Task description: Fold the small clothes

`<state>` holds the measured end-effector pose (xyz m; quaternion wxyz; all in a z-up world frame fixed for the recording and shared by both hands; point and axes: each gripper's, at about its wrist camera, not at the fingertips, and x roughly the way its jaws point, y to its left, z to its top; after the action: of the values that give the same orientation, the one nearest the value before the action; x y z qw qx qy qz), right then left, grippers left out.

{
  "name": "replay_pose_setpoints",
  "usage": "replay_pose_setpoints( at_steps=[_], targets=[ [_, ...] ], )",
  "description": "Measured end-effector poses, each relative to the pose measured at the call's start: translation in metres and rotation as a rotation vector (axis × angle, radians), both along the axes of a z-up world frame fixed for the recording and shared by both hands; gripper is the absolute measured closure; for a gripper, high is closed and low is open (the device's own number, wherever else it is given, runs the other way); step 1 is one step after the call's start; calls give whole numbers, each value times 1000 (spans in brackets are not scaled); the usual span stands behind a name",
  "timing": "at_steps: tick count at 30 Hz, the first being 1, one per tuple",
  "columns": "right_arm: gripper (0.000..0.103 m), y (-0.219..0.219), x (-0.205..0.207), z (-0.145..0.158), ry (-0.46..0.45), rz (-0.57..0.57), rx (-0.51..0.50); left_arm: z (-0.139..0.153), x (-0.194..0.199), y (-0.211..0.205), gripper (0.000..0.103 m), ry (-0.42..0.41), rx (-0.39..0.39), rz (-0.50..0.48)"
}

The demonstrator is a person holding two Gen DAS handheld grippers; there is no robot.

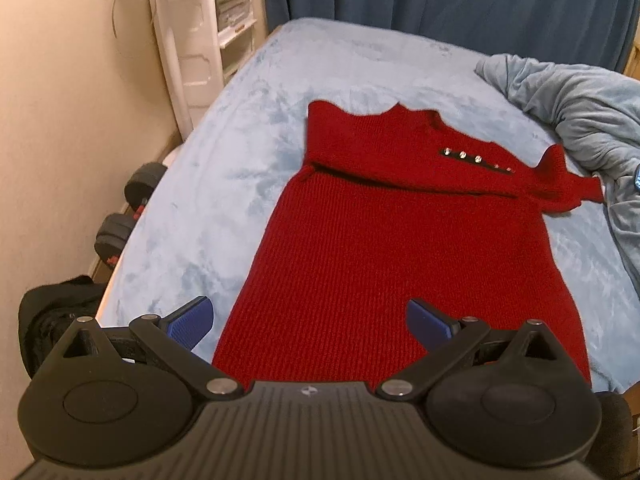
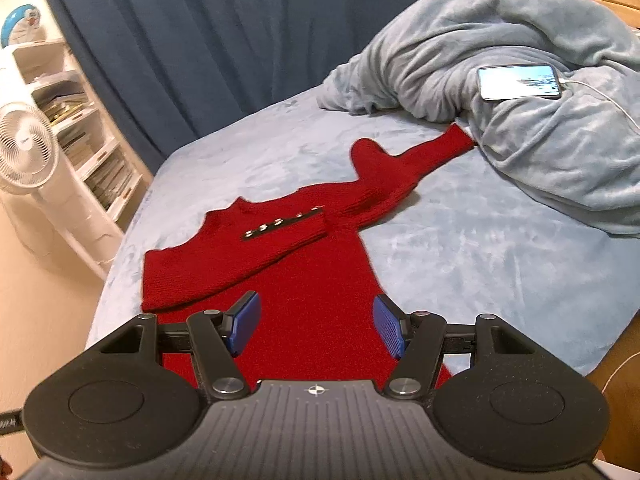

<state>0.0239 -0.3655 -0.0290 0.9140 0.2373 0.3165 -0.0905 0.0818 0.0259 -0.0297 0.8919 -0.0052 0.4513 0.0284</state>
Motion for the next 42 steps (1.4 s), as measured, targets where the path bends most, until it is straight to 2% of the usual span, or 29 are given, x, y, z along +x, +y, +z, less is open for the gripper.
replay_pose_setpoints(
  at_steps=[3,6,9,13,15,18,23,25,29,30,31,32,34,40,42],
  targets=[
    [39,-24,16,-10,-8,-70,33,-10,10,1,0,31,-1,8],
    [39,-58,40,-27,-23,-170,115,-21,22,2,0,55,19,23],
    [39,-100,74,-51,-39,-290,194,-32,37,3,0,93,41,45],
    [39,-155,130,-92,-32,-444,247,-47,57,2,0,135,71,70],
    [41,-177,164,-118,-14,-448,266,-54,66,-1,0,149,90,78],
    [43,-190,217,-161,95,-444,238,-64,84,-7,0,183,100,92],
    [42,-209,289,-198,81,-510,244,-77,110,-16,0,214,117,107],
    [40,-219,318,-208,106,-516,221,-81,118,-19,0,224,123,105],
    [18,-233,352,-212,78,-486,189,-91,132,-26,0,253,148,97],
    [23,-236,359,-211,76,-475,183,-93,134,-27,0,258,151,95],
    [38,-238,365,-211,79,-461,175,-95,135,-28,0,261,153,90],
    [86,-243,371,-210,94,-430,187,-97,136,-29,0,265,157,88],
    [87,-242,358,-197,45,-440,185,-98,138,-29,0,268,154,88],
    [88,-222,262,-120,-100,-556,-97,-84,141,-28,0,213,113,83],
    [88,-237,238,-108,-115,-577,-102,-82,139,-27,0,198,99,83]
  ],
)
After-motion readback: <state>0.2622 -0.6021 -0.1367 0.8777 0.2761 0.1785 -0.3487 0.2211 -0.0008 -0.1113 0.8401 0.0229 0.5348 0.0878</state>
